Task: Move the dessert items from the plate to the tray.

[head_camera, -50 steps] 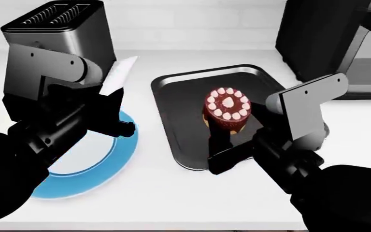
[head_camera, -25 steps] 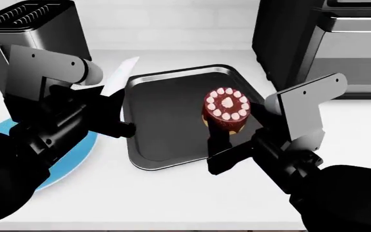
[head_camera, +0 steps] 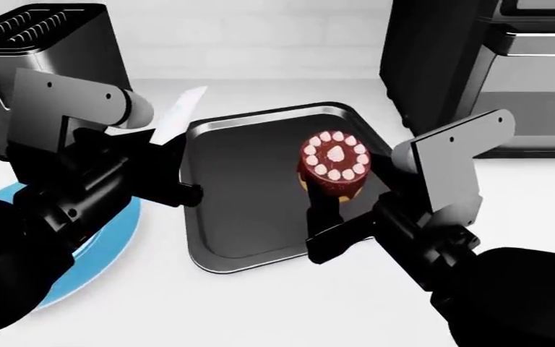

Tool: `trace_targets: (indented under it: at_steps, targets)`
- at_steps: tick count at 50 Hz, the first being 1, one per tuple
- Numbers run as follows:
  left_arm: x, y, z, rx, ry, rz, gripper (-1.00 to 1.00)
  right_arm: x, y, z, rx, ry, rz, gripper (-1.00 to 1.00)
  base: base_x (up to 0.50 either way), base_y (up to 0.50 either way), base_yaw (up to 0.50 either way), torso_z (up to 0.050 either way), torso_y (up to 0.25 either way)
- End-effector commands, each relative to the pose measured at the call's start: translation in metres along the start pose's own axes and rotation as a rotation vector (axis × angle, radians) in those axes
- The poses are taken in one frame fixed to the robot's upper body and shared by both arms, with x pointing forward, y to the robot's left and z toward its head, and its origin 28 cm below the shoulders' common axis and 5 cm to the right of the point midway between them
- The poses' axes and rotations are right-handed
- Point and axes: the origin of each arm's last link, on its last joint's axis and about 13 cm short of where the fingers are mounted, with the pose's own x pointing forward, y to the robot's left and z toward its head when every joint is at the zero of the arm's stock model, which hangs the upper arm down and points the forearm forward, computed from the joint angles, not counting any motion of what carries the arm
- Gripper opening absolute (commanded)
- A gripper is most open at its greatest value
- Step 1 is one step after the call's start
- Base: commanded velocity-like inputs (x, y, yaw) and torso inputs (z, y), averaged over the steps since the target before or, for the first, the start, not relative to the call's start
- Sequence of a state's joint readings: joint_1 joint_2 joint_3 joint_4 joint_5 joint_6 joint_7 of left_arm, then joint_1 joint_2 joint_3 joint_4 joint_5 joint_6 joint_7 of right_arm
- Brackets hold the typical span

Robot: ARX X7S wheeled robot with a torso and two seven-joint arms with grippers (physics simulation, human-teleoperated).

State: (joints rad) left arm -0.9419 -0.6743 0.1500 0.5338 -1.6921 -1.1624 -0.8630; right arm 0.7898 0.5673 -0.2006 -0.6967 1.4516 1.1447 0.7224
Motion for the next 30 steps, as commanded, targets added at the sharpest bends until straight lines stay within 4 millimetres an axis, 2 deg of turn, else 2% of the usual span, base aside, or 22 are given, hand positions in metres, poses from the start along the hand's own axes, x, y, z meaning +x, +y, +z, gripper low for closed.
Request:
trace_targets:
  at_steps: [1, 10, 19, 30]
  targets:
    - [0.001, 0.001, 0.002, -0.026, -0.01, -0.011, -1.0, 0.002, -0.002, 0.003, -0.024, -0.028, -0.007, -1.0, 0.29, 0.0, 0.0, 0.0, 0.0]
    - [0.001, 0.001, 0.003, -0.027, -0.012, -0.012, -1.0, 0.001, -0.002, 0.002, -0.026, -0.026, -0.006, -1.0, 0.49, -0.01, 0.0, 0.0, 0.001]
    - [0.002, 0.0, 0.0, -0.03, -0.006, -0.013, -1.0, 0.002, -0.003, 0.001, -0.022, -0.02, -0.012, -1.0, 0.0, 0.0, 0.0, -0.002, 0.0]
    - [0.008, -0.006, -0.003, -0.033, 0.006, -0.043, -1.0, 0.023, -0.013, 0.002, -0.034, 0.016, -0.006, -1.0, 0.02, -0.01, 0.01, -0.009, 0.0]
